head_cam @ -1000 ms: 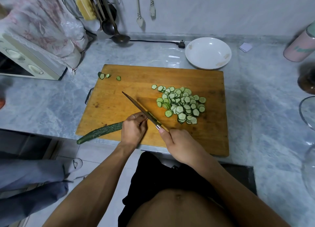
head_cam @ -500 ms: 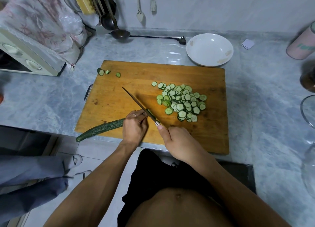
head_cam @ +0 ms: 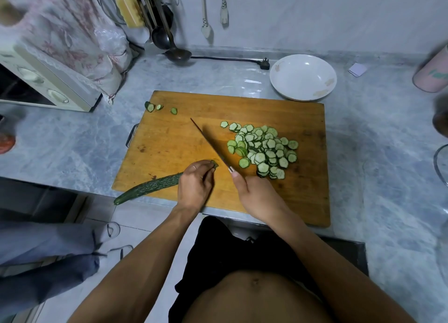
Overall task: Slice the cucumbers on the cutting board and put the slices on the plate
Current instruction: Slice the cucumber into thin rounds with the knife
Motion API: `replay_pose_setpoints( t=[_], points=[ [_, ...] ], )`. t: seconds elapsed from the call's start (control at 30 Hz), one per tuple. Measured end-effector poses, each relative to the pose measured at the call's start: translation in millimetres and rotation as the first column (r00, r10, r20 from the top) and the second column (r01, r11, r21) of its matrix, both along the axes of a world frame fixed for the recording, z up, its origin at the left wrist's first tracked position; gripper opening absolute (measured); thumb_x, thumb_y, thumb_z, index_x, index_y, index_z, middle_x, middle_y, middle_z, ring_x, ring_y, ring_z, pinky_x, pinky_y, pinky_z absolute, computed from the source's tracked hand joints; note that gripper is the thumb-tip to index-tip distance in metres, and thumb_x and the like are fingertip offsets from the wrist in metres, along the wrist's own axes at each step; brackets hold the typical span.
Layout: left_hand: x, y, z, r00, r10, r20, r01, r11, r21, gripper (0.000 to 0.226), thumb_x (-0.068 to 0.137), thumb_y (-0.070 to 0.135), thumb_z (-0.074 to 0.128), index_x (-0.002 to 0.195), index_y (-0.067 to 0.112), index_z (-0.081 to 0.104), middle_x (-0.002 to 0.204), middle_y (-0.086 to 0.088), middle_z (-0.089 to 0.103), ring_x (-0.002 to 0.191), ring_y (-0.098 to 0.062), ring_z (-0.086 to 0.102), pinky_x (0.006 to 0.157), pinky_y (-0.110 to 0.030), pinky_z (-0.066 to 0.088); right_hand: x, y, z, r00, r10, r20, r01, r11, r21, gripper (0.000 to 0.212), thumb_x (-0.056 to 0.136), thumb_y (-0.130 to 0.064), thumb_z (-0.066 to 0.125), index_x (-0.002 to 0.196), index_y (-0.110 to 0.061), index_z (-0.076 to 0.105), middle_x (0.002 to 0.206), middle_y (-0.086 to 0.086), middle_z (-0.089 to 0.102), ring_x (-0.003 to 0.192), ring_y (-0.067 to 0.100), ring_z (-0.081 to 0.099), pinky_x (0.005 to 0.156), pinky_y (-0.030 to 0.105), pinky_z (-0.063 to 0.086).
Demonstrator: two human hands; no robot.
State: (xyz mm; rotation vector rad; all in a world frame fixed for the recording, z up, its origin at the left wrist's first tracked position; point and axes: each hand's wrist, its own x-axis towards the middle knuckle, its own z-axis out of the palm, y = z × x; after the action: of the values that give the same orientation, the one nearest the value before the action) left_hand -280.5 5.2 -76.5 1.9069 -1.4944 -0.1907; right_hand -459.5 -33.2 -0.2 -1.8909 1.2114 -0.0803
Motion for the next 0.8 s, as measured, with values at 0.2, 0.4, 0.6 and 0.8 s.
replay_pose_setpoints(
  t=[0.2,0.4,0.6,0.8],
  points=[
    [2,0,1,0.998,-0.046,0.051,0.046,0.999,0.010,0.013,0.083,-0.001,0.072,0.096,0.001,0.077,0.101,-0.011,0.073,0.083,-0.026,0.071,0.071,-0.030,0.058,-12,-5,4,0.996,-0.057,0.074,0.056,0.998,0.022,0.063,0.105,-0.050,0.025,0.058,-0.011,0.041,0.054,0.007,0.041,0.051,0.022,0.043,0.054,0.034,0.030],
    [6,0,3,0.991,-0.076,0.110,0.073,0.997,0.033,0.015,0.080,-0.002,0.069,0.093,0.001,0.077,0.104,-0.013,0.073,0.083,-0.028,0.071,0.068,-0.031,0.056,-10,16,16,0.998,0.029,0.060,-0.030,1.000,0.002,0.059,0.105,-0.050,0.024,0.062,-0.015,0.045,0.063,0.005,0.050,0.069,0.024,0.048,0.064,0.036,0.034],
    [0,1,5,0.997,-0.028,0.074,0.027,1.000,0.011,0.010,0.075,-0.002,0.064,0.079,-0.002,0.073,0.087,-0.012,0.071,0.068,-0.029,0.065,0.056,-0.026,0.048,-9,26,14,0.998,0.054,0.020,-0.054,0.998,-0.014,0.057,0.104,-0.054,0.021,0.062,-0.020,0.040,0.075,0.009,0.053,0.078,0.025,0.045,0.068,0.034,0.034],
    [1,1,6,0.997,-0.038,0.063,0.037,0.999,0.011,0.014,0.074,-0.009,0.068,0.085,-0.002,0.074,0.091,-0.012,0.072,0.075,-0.029,0.066,0.059,-0.026,0.048,-13,26,15,0.998,0.052,0.019,-0.051,0.999,-0.014,0.057,0.103,-0.054,0.022,0.063,-0.019,0.042,0.074,0.007,0.054,0.075,0.026,0.051,0.066,0.034,0.038]
  ],
)
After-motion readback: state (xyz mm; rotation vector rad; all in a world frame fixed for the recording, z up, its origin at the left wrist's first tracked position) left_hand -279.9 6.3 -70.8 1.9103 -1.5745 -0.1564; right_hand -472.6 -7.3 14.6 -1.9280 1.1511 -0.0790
